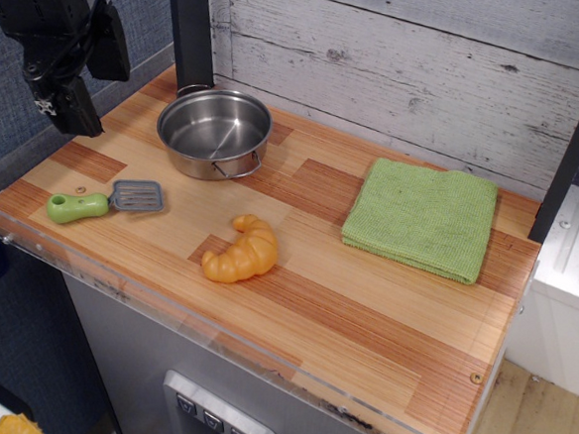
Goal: Move green cloth towards the bottom edge of the table.
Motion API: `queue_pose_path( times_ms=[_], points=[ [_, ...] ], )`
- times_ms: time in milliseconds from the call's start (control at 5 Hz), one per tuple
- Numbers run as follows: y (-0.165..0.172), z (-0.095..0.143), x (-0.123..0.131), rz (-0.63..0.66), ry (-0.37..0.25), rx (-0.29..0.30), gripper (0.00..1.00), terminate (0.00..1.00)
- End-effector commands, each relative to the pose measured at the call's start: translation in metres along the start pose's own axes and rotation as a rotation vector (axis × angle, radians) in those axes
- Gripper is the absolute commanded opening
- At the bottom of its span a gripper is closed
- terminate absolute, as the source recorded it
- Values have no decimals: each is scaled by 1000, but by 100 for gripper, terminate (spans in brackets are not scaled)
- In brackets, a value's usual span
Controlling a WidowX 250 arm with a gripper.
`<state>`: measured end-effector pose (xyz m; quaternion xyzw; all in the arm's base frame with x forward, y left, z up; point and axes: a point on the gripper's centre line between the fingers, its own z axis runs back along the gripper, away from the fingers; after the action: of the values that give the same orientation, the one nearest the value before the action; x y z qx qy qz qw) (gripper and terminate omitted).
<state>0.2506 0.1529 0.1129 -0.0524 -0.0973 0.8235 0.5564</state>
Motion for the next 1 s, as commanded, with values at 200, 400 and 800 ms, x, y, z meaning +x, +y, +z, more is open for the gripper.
queue_pose_path(
  times_ms=[200, 400, 800],
  points=[
    [-13, 12, -7, -61, -14, -26, 100, 0],
    [-35, 16, -32, -241, -45, -51, 100, 0],
    [-46, 8, -101, -477, -12, -89, 100, 0]
  ],
)
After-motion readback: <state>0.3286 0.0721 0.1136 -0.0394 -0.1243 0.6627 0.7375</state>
